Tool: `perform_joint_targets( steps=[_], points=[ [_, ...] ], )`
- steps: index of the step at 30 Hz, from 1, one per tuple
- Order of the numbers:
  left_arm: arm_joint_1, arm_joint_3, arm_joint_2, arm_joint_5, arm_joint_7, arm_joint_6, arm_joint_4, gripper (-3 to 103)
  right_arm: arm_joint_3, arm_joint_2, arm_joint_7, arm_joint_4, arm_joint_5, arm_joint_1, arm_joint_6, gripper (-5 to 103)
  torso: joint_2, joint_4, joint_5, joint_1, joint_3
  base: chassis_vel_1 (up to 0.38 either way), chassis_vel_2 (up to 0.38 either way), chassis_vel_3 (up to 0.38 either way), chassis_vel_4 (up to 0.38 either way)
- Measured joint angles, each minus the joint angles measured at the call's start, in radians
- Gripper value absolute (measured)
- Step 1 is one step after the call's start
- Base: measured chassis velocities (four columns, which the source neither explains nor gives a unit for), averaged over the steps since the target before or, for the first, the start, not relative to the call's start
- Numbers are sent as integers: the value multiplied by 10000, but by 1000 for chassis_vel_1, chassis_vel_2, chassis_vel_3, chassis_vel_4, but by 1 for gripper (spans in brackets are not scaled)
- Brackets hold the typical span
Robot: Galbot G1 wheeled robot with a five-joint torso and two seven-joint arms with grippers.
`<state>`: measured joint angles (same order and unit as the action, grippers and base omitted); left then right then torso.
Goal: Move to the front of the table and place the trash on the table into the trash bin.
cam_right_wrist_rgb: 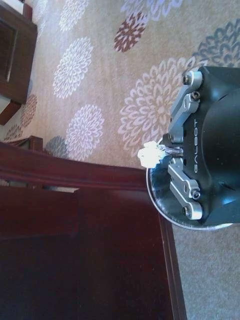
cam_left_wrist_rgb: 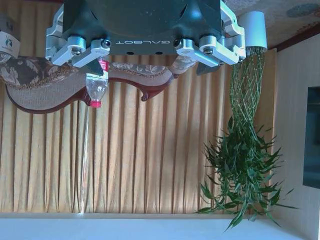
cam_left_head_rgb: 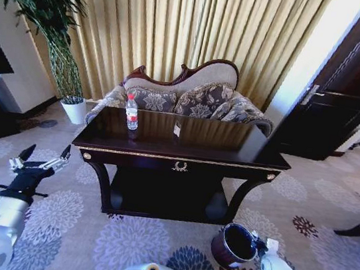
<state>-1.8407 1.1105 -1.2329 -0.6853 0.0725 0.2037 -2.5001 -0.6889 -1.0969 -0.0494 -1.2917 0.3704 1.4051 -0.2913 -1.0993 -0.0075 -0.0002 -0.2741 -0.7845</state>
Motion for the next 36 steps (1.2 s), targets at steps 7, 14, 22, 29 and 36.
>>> perform_joint_targets(
  steps=[7,14,22,29,36],
  points=[
    [8,0,-24,11,-16,-1,-1,100,163,-121,7,-51,-370,-93,108,28,0,1,0,0,0,0,0,0,0],
    [17,43,-37,13,-22,-6,-2,100,283,-107,12,-127,-403,-266,111,61,-1,1,0,0,0,0,0,0,0],
    [23,49,-36,15,-23,-7,-2,100,281,-45,15,-131,-349,-292,106,83,-1,1,0,0,0,0,0,0,0],
    [29,14,-36,18,-28,-7,-1,100,255,-47,29,-386,-167,-155,72,100,-1,0,0,0,0,0,0,0,0],
    [-31,28,-115,22,-79,-8,0,100,-16,-51,33,-1498,604,72,169,100,0,1,1,0,0,0,0,0,0]
  ],
)
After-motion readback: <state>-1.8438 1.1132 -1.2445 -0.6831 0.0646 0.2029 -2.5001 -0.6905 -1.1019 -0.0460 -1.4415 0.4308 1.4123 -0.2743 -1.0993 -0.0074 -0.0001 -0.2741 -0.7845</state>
